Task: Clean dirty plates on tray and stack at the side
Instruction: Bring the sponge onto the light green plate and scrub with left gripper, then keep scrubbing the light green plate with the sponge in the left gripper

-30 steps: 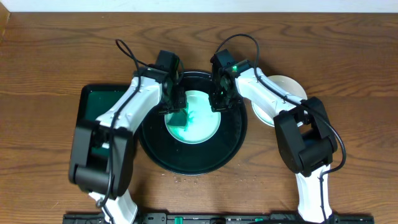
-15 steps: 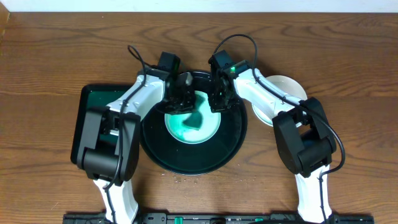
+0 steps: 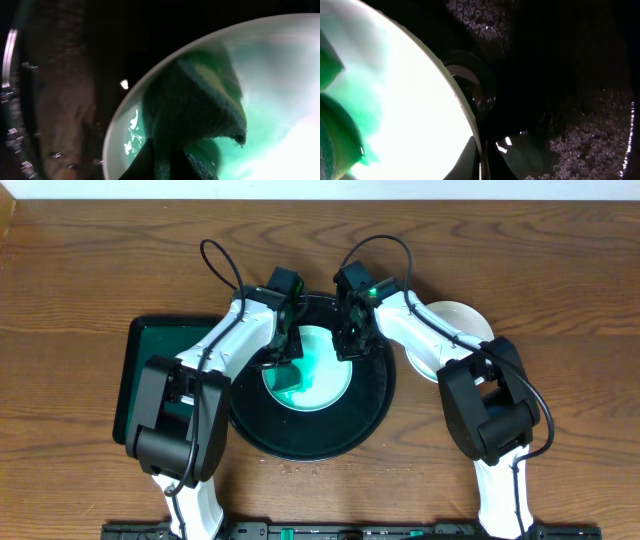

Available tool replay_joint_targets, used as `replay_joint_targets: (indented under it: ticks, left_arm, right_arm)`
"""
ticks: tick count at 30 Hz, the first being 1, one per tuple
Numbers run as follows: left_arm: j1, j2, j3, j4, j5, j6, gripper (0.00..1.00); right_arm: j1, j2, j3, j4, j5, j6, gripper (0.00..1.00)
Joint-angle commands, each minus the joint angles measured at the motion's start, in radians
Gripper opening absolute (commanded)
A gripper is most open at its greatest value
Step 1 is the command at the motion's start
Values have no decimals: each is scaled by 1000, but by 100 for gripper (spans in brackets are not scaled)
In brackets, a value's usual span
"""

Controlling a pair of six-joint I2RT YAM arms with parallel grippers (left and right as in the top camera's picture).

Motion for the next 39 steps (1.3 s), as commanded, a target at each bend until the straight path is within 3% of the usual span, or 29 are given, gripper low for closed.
replay_joint_targets:
  ticks: [1,3,7,10,16,20,23,26,30,36,39]
  left_arm:
    - [31,46,-42,-47,-155,-13,7]
    - [22,46,-42,-43,-6,68,7]
    - [2,46,-42,-16,541,355,7]
    - [1,46,-42,-11,639,451,7]
    - [2,46,-42,58,419,404,7]
    - [2,46,-42,159,3,142,7]
    - [2,42,-26,156,-185,2,7]
    - [1,24,-16,132,-339,-59,7]
    - [1,24,-16,75,-373,-59,7]
    - [-11,24,-16,-54,-272,-55,7]
    - [-23,24,-16,-138,-303,-55,7]
  right_arm:
    - [2,21,-2,0,7,21,1]
    - [2,21,-2,0,7,21,1]
    - [2,21,-2,2,7,21,1]
    - [2,21,-2,2,7,21,1]
    - [2,21,-2,2,7,21,1]
    - [2,21,-2,2,7,21,1]
    - [2,21,-2,2,7,20,1]
    - [2,21,-2,2,7,20,1]
    - [2,21,-2,2,7,20,1]
    - [2,21,-2,2,7,20,1]
    - [2,21,-2,2,7,20,1]
